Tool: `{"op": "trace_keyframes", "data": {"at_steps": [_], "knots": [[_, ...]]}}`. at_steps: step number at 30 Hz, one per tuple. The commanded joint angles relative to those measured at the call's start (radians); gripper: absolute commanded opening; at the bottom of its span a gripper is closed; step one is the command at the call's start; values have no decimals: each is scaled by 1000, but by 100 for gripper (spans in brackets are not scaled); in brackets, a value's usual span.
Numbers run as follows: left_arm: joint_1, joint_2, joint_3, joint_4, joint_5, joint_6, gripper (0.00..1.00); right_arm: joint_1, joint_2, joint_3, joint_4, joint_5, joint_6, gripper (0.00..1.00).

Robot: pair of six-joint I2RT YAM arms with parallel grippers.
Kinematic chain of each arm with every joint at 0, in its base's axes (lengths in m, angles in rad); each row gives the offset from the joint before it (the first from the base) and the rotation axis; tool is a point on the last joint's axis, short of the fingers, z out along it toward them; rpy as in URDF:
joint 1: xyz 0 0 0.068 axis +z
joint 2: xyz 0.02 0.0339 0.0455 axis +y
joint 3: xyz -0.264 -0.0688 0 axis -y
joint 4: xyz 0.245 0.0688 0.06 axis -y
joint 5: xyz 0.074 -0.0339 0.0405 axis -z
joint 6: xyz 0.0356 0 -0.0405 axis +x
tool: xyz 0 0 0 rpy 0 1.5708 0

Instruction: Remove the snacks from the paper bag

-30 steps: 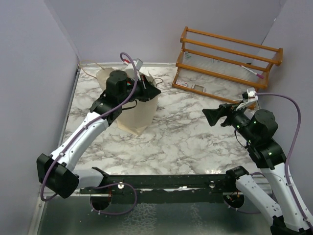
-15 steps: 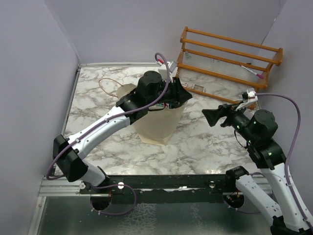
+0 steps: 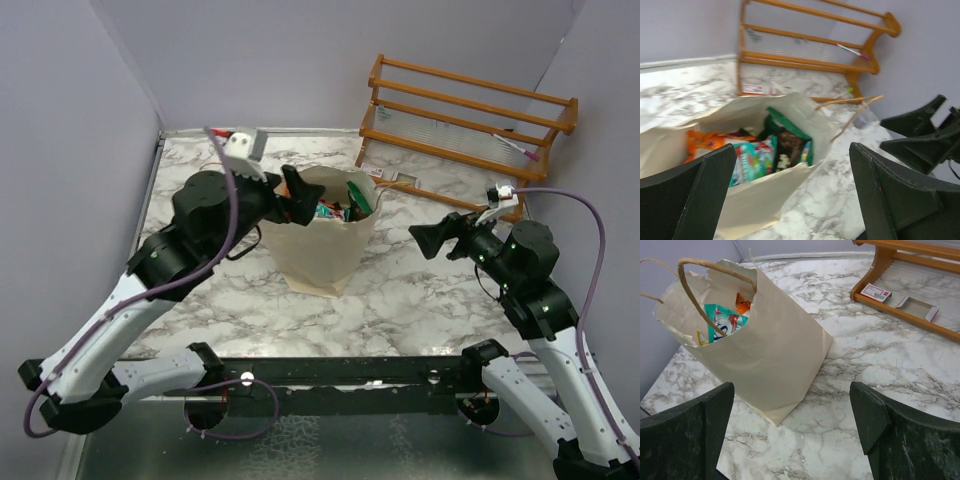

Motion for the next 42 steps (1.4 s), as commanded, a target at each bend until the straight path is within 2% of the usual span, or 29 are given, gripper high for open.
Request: {"op": "trace_keyframes", "data": {"at_steps": [1, 5, 8, 10, 13, 15, 23, 25, 29, 32, 34, 38, 42], "knots": [[-1, -109, -70, -134, -333, 87, 99, -6, 8, -25, 33, -33, -4, 99], [4, -145, -107, -218, -555, 41, 99, -6, 23, -19, 36, -34, -2, 99], [56, -119, -125, -225, -577, 40, 99, -6, 24, -26, 42, -36, 3, 99], [149, -81, -117, -230, -506, 39, 99, -6, 22, -34, 44, -36, 4, 99], [361, -39, -114, -226, -315, 20, 99, -6, 18, -37, 31, -33, 2, 99], [464, -45, -142, -202, -228, 6, 99, -6, 15, -34, 20, -28, -1, 99], [636, -78, -248, -89, -28, -42, 99, -6, 3, -29, 6, -8, -5, 99], [707, -58, -264, -39, 85, -63, 98, -6, 7, -29, 8, -11, 0, 99], [867, -7, -306, 114, 480, -151, 85, -6, 10, -25, -1, -18, 3, 99], [941, 31, -351, 222, 657, -238, 70, -6, 3, -22, -12, -7, 3, 99], [983, 43, -398, 324, 760, -311, 56, -6, -4, -21, -18, -3, 3, 99], [1019, 53, -473, 512, 899, -423, 42, -6, -5, -19, -21, -1, 3, 99], [1022, 54, -488, 603, 962, -467, 30, -6, 5, -26, -8, -14, 13, 99]]}}
